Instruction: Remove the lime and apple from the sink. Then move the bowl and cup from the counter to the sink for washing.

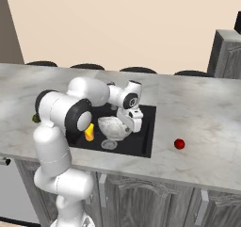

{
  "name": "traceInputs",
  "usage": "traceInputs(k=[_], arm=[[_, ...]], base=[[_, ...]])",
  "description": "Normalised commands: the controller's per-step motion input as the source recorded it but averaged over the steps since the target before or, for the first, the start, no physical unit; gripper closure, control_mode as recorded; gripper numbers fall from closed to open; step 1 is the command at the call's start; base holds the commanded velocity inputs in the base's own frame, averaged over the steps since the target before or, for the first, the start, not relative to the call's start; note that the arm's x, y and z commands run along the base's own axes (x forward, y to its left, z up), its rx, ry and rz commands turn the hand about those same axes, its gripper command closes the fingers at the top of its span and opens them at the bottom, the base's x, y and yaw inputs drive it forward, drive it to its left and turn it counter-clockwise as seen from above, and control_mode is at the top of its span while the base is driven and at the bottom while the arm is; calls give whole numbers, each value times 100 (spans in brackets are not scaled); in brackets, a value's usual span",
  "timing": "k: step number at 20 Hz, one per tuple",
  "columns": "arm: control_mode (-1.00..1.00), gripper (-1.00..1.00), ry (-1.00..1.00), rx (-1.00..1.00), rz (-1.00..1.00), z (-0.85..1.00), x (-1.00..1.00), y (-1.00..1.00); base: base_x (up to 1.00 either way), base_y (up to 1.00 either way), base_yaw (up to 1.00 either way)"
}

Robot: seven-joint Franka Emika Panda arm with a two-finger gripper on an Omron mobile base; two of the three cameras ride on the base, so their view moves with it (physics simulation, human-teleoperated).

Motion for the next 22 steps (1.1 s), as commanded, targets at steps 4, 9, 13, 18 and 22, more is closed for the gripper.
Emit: traceInputs(k=[4, 9, 13, 18, 22], arm=[[-100, 100, -6, 0, 0, -12, 16, 0], [-100, 100, -12, 0, 0, -11, 13, 0], [-100, 100, -14, 0, 0, -12, 13, 1], [-100, 100, -11, 0, 0, -13, 16, 0], [-100, 100, -9, 0, 0, -14, 16, 1]], base=[[0, 0, 0], [0, 0, 0], [0, 0, 0], [0, 0, 0], [0, 0, 0]])
